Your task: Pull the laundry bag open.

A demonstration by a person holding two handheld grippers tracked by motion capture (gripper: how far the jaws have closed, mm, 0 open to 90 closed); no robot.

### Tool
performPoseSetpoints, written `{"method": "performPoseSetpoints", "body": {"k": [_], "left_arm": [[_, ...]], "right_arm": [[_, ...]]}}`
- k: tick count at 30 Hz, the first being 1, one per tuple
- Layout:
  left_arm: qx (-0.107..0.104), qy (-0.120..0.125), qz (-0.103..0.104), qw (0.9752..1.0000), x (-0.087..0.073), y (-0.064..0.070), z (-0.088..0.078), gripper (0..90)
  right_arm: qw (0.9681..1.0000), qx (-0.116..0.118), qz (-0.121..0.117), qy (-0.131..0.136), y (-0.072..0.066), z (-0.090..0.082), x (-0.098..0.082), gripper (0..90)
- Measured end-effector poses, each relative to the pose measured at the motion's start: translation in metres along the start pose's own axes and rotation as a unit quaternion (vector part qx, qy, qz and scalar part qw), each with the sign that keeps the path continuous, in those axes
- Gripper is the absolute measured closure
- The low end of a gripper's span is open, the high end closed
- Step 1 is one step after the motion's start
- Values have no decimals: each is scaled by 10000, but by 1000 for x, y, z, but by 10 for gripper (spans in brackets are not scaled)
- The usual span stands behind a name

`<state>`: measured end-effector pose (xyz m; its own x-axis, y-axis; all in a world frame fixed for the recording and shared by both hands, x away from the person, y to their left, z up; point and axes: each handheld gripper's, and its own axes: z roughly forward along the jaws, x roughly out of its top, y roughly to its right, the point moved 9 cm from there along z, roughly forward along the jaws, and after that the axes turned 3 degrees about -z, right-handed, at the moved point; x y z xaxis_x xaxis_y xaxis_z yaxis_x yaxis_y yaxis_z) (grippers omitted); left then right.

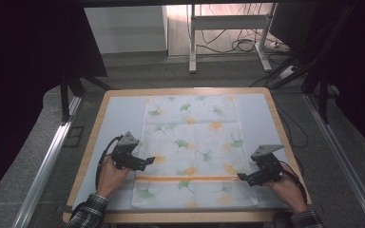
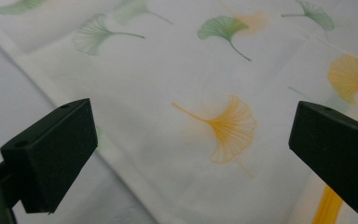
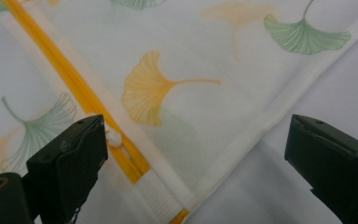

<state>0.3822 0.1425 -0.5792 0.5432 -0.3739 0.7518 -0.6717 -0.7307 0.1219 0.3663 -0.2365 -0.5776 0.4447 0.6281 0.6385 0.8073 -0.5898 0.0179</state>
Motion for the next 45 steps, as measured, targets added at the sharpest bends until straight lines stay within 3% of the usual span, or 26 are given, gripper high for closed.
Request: {"method": "performPoseSetpoints", "body": {"k": [6,10,18,23,27,30,33,36,37,39,43,45], "left_arm": [[7,-195,223,9996,7,17,11,4],[-226,-153,202,9994,15,30,17,7],[-428,-187,456,9979,30,59,32,34],[-680,-125,565,9960,43,79,45,52],[-832,-129,715,9939,50,94,55,77],[-1064,-169,874,9903,57,114,68,112],[-1184,-246,1062,9870,61,130,78,150],[-1334,-339,1236,9827,64,144,88,233],[-1375,-411,1375,9801,64,149,91,265],[-1449,-428,1453,9778,66,156,95,336],[-1619,-434,1423,9755,70,167,101,410],[-1759,-441,1416,9732,74,177,106,467]], "right_arm": [[9997,118,-233,-20,-6,-2,-7,28],[9993,248,-273,-34,-11,-3,-12,28],[9984,353,-434,73,-20,-3,-16,27],[9971,436,-589,199,-28,0,-12,26],[9960,416,-783,67,-29,6,-18,14],[9940,422,-1011,48,-30,7,-21,0],[9941,434,-988,129,-30,7,-21,0],[9941,431,-983,139,-30,7,-22,0],[9942,427,-980,140,-30,7,-22,0],[9942,426,-976,143,-30,7,-22,0],[9942,425,-974,163,-30,7,-22,0],[9942,431,-975,171,-30,7,-22,0]]}}
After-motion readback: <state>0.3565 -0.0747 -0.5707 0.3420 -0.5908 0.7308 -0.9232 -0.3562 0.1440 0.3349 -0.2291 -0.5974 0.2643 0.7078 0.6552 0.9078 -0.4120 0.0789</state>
